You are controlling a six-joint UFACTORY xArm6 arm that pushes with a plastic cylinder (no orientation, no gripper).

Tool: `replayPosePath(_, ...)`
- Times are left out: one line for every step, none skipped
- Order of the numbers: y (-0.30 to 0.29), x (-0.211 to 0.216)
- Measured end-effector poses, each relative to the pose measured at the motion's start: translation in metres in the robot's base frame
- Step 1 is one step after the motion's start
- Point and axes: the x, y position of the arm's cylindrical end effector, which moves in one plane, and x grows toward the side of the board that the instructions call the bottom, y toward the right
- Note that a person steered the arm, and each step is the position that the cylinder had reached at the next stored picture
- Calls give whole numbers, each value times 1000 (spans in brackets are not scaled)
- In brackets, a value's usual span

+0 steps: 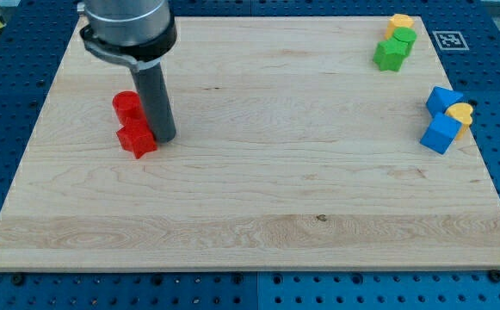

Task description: Push the red star along with the red circle up a bit

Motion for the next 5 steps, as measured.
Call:
replayPosePath(-13,23)
replayPosePath(-17,39)
replayPosePath(-25,65)
replayPosePath(-53,70)
replayPosePath(-54,54)
